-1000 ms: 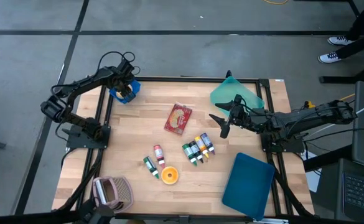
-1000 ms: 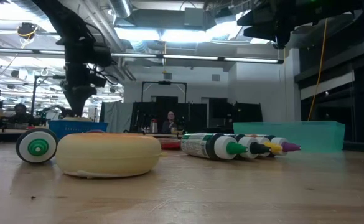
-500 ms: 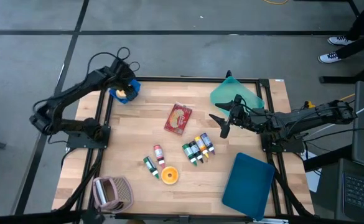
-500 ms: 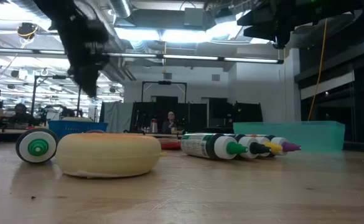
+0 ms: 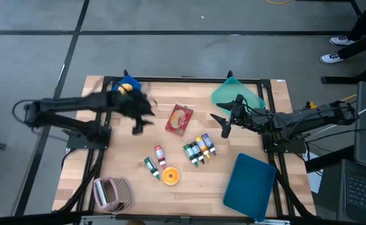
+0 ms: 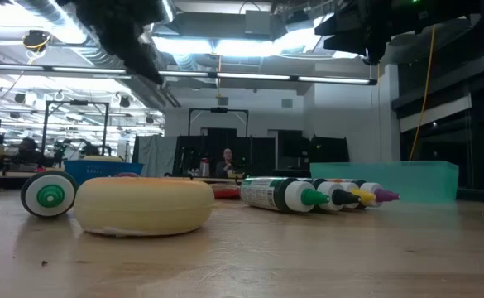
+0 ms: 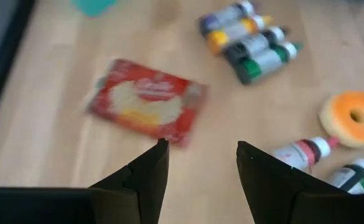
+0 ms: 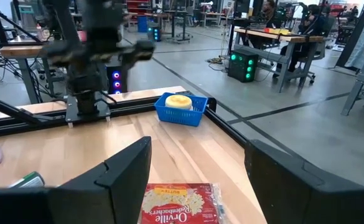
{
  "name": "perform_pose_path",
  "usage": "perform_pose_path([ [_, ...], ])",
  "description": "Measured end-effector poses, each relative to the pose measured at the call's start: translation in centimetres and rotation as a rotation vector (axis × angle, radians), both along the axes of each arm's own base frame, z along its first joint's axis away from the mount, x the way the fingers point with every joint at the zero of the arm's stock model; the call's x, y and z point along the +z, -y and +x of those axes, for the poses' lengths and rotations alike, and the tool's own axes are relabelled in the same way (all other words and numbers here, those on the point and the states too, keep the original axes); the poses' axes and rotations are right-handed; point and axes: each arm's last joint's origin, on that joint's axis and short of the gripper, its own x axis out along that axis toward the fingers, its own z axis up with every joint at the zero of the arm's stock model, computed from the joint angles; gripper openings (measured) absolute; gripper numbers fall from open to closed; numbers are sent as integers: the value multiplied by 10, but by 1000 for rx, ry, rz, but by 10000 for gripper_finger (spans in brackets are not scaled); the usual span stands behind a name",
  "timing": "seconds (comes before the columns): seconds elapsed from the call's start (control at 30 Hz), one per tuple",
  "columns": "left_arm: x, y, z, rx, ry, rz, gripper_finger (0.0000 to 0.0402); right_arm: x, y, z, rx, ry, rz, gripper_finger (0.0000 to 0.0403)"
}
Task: Pick & Place Food Item
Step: Put the yellow donut into the top blue bin
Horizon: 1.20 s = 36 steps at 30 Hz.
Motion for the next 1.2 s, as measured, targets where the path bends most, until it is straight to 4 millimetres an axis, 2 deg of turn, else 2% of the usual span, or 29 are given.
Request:
perform_pose_path([
  [0.13, -15, 45, 37, -141, 33, 41, 182, 0, 0, 0, 0, 0, 0, 254],
  [0.27, -35, 81, 65, -220, 54, -12, 182, 0, 0, 0, 0, 0, 0, 254],
  [0.4, -61, 108, 81, -223, -40, -74, 182, 0, 0, 0, 1, 0, 1, 254],
  [0.57, -82, 137, 96, -213, -82, -144, 182, 0, 0, 0, 4, 1, 2, 254],
  [0.67, -88, 147, 106, -206, -85, -180, 182, 0, 0, 0, 4, 3, 8, 254],
  [0.83, -106, 152, 118, -190, -151, -191, 182, 0, -1, 0, 33, 7, 25, 254],
  [1.03, -125, 152, 120, -180, -232, -172, 182, 0, -1, 0, 35, 7, 25, 254],
  [1.2, -130, 152, 120, -180, -256, -169, 182, 0, -1, 0, 36, 6, 22, 254],
])
